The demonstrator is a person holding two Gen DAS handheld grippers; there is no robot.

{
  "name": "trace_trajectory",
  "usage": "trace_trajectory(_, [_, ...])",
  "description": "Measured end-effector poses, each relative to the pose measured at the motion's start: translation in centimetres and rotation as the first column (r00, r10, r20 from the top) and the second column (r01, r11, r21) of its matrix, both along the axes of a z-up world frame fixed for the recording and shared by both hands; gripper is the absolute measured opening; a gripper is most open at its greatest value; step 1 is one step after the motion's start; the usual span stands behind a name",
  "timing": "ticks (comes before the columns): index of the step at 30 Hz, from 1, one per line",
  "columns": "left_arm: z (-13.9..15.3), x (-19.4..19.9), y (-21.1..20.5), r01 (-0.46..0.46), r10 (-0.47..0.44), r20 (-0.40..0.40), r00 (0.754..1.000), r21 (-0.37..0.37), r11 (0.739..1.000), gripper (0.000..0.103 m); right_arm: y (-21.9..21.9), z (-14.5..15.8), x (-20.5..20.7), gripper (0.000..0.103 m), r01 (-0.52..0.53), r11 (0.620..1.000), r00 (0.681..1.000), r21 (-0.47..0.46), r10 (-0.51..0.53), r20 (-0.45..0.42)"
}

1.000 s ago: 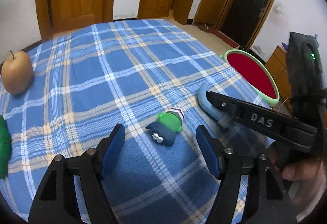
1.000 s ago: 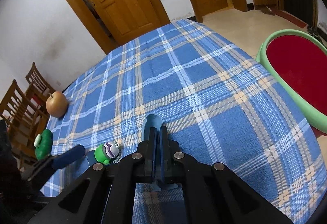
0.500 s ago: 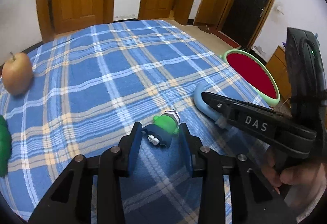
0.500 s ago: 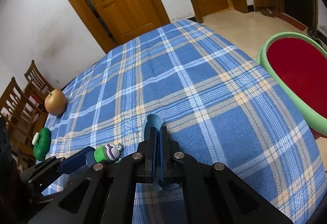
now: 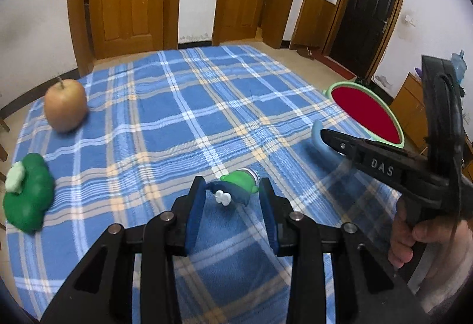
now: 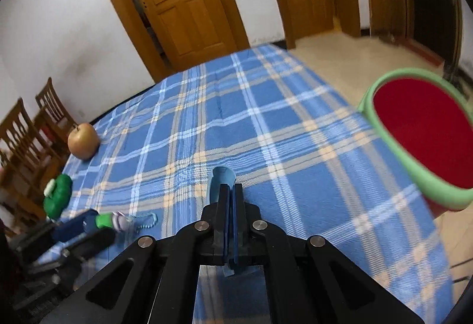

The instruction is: Collect trash

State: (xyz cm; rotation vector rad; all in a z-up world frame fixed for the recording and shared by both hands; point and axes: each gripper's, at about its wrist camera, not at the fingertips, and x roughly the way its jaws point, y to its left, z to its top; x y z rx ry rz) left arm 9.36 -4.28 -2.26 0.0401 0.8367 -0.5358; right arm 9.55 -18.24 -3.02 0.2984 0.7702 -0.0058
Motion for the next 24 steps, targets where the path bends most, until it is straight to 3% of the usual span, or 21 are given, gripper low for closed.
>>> trace_trajectory(5, [1.1, -1.9, 0.5, -0.015, 0.016, 0.035, 0.999, -0.031, 0.999, 0.037, 1.4, 1.5, -2.4, 0.001, -0.019, 0.995, 0.998, -0.093, 0.025, 0.062])
trace_trajectory(17, [2.3, -5.3, 1.1, -0.056, 0.061, 0.109, 0.992, -0.050, 0.997, 0.037, 2.8, 3.0, -6.9, 0.001, -0.081, 0.994, 0.986, -0.072, 0.091, 0.139])
trace_trajectory(24, [1.5, -5.5, -0.1, -0.065, 0.070, 0.089, 0.994, -0.058, 0.996, 0.037, 2.9, 3.5, -8.5, 0.001, -0.083, 0.991, 0.981, -0.108, 0.100, 0.166])
